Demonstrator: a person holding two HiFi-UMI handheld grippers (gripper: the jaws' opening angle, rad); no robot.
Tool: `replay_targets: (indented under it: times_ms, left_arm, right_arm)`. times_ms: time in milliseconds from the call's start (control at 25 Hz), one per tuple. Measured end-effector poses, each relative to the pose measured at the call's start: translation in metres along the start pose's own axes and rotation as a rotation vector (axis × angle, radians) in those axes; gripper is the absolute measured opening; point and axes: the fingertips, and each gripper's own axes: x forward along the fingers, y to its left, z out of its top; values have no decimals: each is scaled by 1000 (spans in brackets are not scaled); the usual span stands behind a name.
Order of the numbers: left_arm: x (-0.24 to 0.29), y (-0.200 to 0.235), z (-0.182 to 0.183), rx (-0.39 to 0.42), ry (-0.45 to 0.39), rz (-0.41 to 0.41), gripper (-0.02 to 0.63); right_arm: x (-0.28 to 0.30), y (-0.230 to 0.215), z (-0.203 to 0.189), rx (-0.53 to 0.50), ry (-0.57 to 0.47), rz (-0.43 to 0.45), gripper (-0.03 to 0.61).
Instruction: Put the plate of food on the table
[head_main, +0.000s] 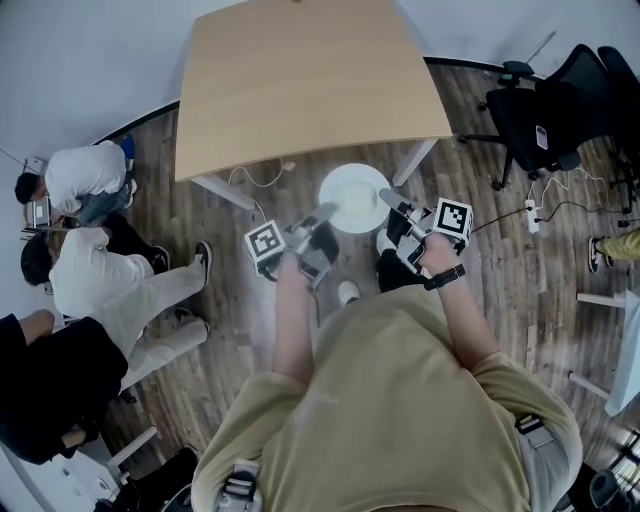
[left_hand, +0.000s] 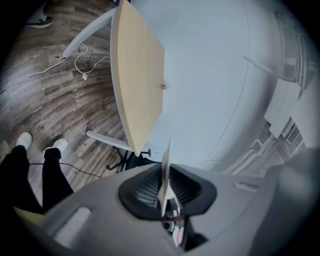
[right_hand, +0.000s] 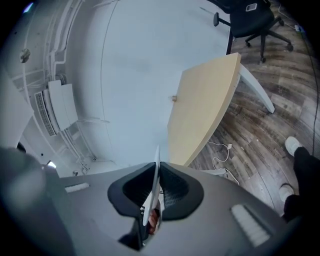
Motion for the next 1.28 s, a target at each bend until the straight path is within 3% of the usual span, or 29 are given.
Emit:
replay_targets:
  times_ms: [200,440,600,800,1080,1280]
  left_arm:
    - [24,0,43,-16,-23,-13,32]
    - [96,-36,99,68,-36,-13,32]
    - [144,-54,116,63,-45,-64,46]
    - [212,-63,146,98,-73,-47,40]
    - [227,-48,163,141,-99,13,33]
    - [232,-32,170,163,-75,60,31]
  right_arm:
    - [48,-16,33,30,20,0,31]
    - [102,-9,119,24,14,46,31]
    - [114,-5,171,-5,21,82,34]
    - [138,-12,243,-4,22,88,32]
    - [159,-37,255,32,52,42,27]
    - [161,-57,255,49,44,20,25]
